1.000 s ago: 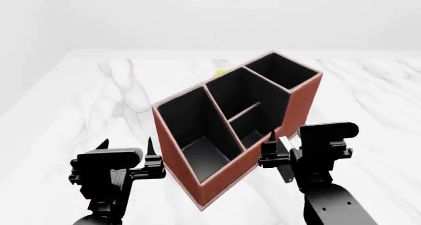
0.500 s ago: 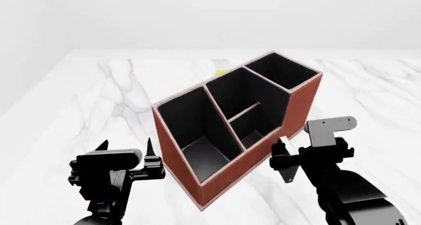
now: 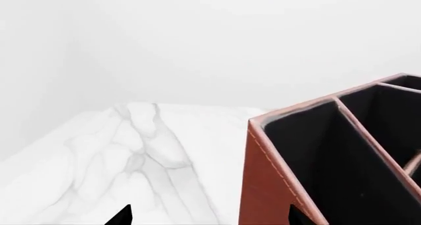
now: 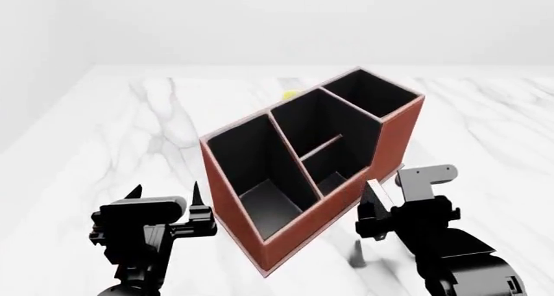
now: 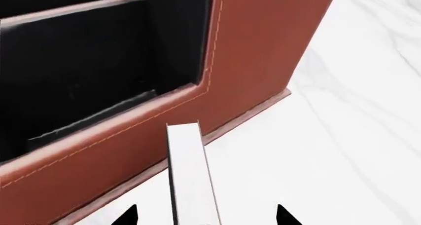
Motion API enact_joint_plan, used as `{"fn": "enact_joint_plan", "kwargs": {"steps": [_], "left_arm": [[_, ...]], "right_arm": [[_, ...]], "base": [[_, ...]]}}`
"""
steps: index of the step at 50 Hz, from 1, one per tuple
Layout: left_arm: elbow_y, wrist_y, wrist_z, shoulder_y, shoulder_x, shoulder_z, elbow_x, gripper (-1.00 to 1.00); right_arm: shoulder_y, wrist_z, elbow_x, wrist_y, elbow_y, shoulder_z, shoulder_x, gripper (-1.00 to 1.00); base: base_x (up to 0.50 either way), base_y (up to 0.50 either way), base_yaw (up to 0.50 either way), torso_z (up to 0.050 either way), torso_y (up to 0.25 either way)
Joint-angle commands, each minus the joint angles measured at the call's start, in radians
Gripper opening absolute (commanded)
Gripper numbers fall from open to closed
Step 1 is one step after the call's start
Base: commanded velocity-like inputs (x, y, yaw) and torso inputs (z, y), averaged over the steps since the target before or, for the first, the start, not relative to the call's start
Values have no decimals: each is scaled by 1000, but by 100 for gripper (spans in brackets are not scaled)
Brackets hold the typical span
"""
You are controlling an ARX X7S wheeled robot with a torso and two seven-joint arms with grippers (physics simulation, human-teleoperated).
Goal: Pick up the book and place it in the left compartment of the caddy.
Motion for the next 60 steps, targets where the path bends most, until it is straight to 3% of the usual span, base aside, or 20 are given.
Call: {"fn": "enact_joint_plan", "kwargs": {"steps": [1, 39, 40, 60], "left_arm": [[-5, 15, 4, 4, 20, -28, 26, 100], [-9, 25, -13, 7, 8, -14, 12, 100], [-10, 24, -13, 6, 7, -14, 11, 100], [-14, 31, -20, 7, 2, -7, 7, 100]], "right_arm": [[8, -30, -32, -21, 51, 9, -23, 100], [94, -62, -72, -146, 350, -61, -56, 100], [90, -61, -70, -143, 339, -59, -55, -100], [53, -37, -35, -108, 191, -14, -33, -100]], "base": [[0, 0, 0, 0, 0], [0, 0, 0, 0, 0], [0, 0, 0, 0, 0], [0, 0, 0, 0, 0]]}}
